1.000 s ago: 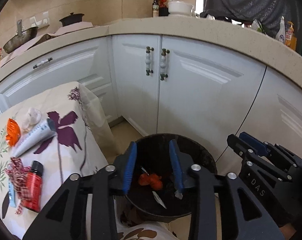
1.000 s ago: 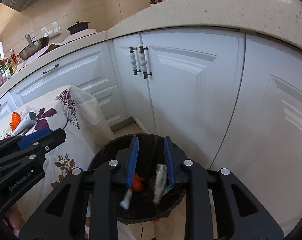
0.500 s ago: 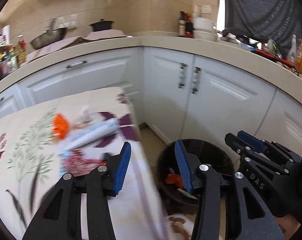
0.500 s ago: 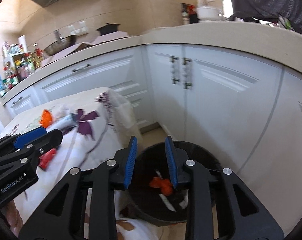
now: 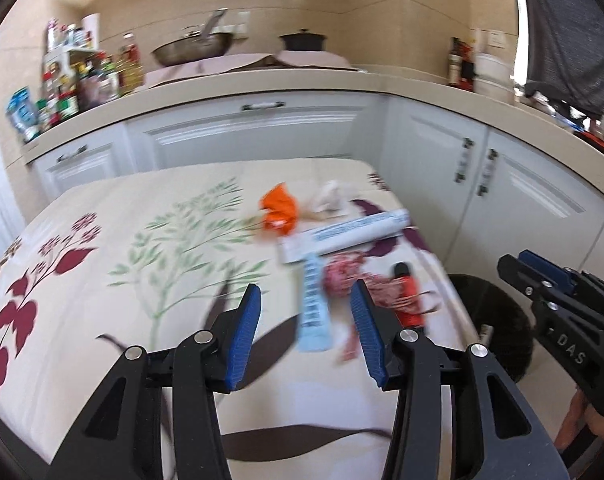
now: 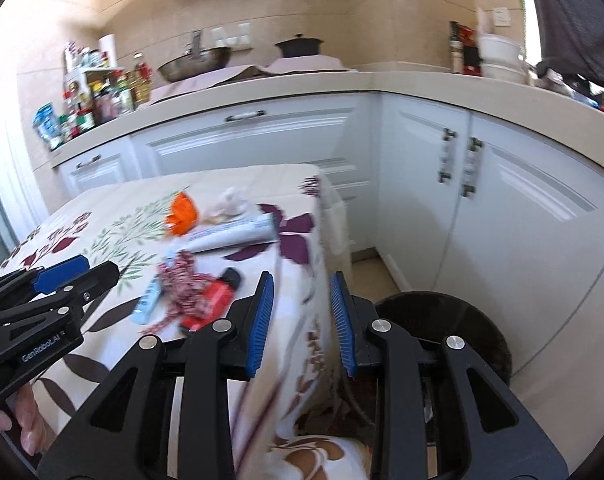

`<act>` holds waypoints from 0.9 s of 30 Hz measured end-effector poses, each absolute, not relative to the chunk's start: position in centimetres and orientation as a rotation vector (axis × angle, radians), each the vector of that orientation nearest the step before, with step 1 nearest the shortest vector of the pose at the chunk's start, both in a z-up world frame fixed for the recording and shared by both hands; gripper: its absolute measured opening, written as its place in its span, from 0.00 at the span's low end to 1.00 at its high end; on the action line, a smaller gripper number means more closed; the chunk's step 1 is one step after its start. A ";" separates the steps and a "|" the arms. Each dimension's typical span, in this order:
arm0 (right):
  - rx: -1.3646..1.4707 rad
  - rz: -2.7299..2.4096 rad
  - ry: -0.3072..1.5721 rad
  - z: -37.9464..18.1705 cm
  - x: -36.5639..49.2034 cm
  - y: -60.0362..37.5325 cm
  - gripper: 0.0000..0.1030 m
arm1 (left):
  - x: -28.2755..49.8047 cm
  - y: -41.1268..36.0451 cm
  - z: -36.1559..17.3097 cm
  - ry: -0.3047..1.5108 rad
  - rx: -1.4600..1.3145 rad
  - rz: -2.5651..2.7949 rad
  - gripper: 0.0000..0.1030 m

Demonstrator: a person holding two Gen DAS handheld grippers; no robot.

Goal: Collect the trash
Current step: 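Move both open tools back over the table items, then grasp the blue tube with the left tool while the right tool grasps the red bottle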

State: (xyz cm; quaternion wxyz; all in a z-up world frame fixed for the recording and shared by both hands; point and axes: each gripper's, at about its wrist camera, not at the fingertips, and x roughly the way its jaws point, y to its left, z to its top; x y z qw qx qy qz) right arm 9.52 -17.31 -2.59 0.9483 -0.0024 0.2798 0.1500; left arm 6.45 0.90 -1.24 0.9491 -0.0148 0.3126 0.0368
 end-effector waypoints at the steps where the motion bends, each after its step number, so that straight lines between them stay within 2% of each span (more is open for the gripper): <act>1: -0.011 0.314 0.574 -2.6 9.4 -16.8 0.29 | 6.3 1.4 -1.3 0.637 -0.034 0.083 0.45; 10: -0.071 0.369 0.623 -3.2 9.0 -13.2 0.29 | 5.4 5.1 -2.5 0.664 -0.069 0.150 0.45; 13: -0.085 0.376 0.632 -3.3 9.0 -12.5 0.35 | 5.3 5.8 -2.8 0.669 -0.086 0.156 0.45; 27: -0.109 0.391 0.728 -4.8 10.2 -11.1 0.35 | 5.7 6.3 -3.4 0.686 -0.105 0.138 0.45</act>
